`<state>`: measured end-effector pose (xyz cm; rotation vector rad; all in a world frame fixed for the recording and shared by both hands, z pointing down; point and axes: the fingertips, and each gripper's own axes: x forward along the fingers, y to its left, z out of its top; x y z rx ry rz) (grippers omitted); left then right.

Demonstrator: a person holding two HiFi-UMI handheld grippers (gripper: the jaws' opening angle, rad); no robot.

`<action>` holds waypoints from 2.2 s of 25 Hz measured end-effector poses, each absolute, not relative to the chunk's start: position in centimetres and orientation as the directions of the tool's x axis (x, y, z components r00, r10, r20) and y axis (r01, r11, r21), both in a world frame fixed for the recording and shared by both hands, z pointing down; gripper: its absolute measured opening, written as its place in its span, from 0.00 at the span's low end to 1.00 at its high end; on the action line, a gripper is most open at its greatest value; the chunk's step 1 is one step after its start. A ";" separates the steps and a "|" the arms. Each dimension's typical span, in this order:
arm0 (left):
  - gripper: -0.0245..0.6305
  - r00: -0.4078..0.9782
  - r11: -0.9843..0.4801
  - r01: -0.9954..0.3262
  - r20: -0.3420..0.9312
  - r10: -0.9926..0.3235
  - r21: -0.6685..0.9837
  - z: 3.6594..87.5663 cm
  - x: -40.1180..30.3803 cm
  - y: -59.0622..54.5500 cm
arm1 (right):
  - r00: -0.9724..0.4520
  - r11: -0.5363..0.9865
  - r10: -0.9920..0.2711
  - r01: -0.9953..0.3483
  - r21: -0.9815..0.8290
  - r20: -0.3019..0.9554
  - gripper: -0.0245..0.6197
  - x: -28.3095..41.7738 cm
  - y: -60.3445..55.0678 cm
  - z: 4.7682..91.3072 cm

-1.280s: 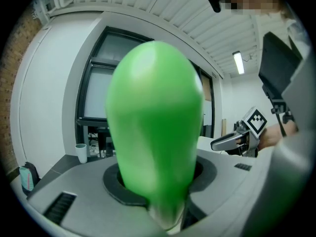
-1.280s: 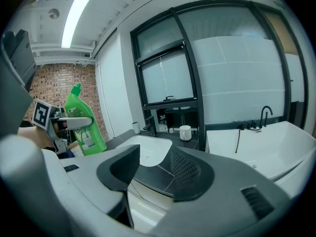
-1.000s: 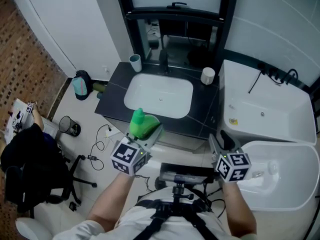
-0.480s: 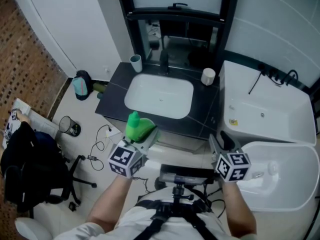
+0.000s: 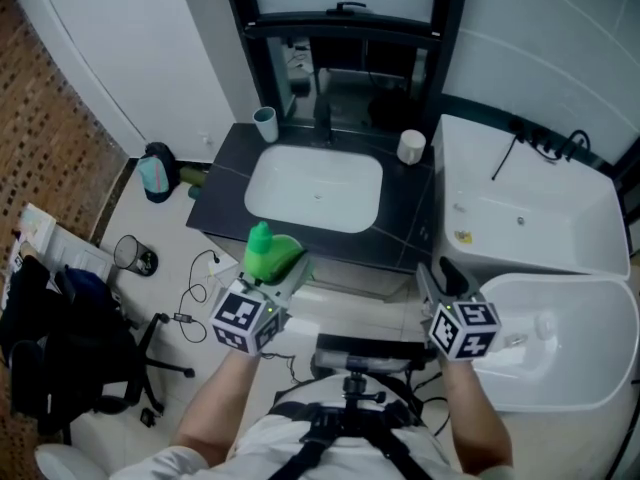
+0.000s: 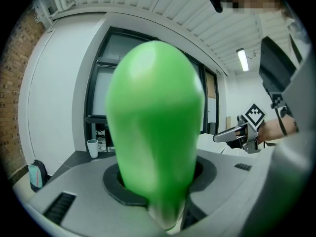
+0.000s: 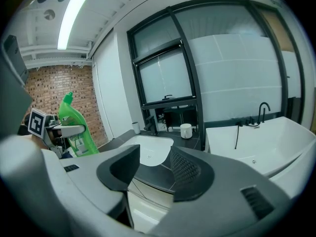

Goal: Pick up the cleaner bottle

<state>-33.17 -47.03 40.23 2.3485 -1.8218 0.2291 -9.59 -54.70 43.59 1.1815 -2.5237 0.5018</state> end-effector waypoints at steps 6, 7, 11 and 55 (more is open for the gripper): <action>0.29 0.256 -0.257 -0.966 0.227 -0.940 0.026 40.7 -34.1 -45.7 | -0.593 0.579 -0.694 -0.797 -0.173 0.408 0.35 -10.5 -53.5 43.4; 0.29 0.262 -0.263 -0.964 0.229 -0.938 0.027 40.7 -34.2 -45.5 | -0.589 0.575 -0.699 -0.800 -0.170 0.406 0.35 -10.6 -53.3 43.4; 0.29 0.282 -0.283 -0.959 0.232 -0.931 0.029 40.7 -35.0 -44.5 | -0.572 0.557 -0.717 -0.814 -0.166 0.398 0.35 -10.9 -52.3 43.2; 0.29 0.192 -0.180 -0.981 0.251 -0.949 0.071 39.9 -31.6 -42.9 | -0.649 0.650 -0.627 -0.741 -0.170 0.431 0.29 -6.9 -53.6 43.0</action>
